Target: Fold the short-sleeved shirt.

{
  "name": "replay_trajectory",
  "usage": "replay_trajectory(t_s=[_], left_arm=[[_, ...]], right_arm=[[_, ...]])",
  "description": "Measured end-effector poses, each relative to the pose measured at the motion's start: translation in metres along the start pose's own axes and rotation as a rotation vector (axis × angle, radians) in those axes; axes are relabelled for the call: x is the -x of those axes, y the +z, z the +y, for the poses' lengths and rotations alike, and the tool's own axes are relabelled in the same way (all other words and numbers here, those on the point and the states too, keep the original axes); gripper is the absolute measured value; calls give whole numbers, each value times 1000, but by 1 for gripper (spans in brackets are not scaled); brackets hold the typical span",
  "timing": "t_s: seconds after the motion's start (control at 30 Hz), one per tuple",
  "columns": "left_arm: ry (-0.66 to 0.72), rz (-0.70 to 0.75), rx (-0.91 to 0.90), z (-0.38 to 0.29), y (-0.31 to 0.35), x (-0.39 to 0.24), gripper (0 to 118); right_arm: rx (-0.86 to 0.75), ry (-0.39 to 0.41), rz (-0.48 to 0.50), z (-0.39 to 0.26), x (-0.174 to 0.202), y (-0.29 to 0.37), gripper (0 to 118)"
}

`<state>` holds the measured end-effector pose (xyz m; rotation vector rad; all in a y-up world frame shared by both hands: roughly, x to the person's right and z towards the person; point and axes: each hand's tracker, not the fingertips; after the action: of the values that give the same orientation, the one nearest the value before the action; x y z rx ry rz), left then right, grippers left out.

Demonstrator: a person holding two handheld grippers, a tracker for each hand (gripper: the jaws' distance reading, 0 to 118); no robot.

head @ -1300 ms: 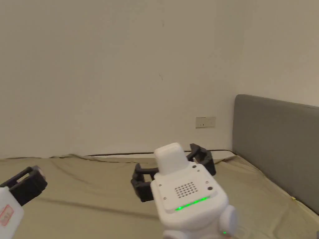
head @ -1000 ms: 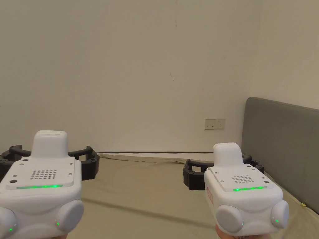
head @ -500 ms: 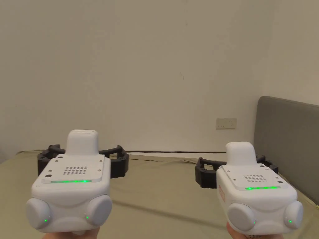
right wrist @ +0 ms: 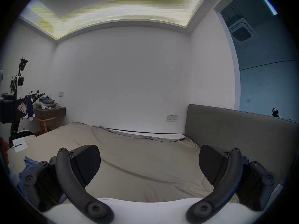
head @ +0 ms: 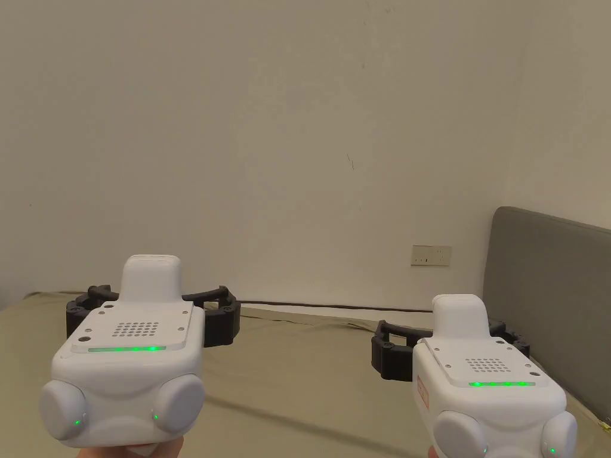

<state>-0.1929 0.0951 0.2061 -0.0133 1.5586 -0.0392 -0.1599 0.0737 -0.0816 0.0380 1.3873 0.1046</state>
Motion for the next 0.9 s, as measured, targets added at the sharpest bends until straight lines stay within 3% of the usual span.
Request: replay_trajectory(t_s=[0.6, 0.8, 0.83, 0.87, 0.9], left_arm=[[-22, 8, -50, 7, 2, -4, 118], [-21, -56, -65, 4, 5, -2, 117], [-15, -107, -103, 2, 11, 0, 94], [-39, -111, -120, 2, 16, -1, 41], [-73, -83, -126, 1, 17, -4, 0]], right_arm=[[-31, 14, -6, 7, -2, 1, 118], [-26, -26, -7, 2, -4, 2, 117], [-21, -25, -16, 2, -4, 5, 105], [-7, -12, -32, 2, -3, 8, 70], [-12, 1, -54, 0, -2, 8, 3]])
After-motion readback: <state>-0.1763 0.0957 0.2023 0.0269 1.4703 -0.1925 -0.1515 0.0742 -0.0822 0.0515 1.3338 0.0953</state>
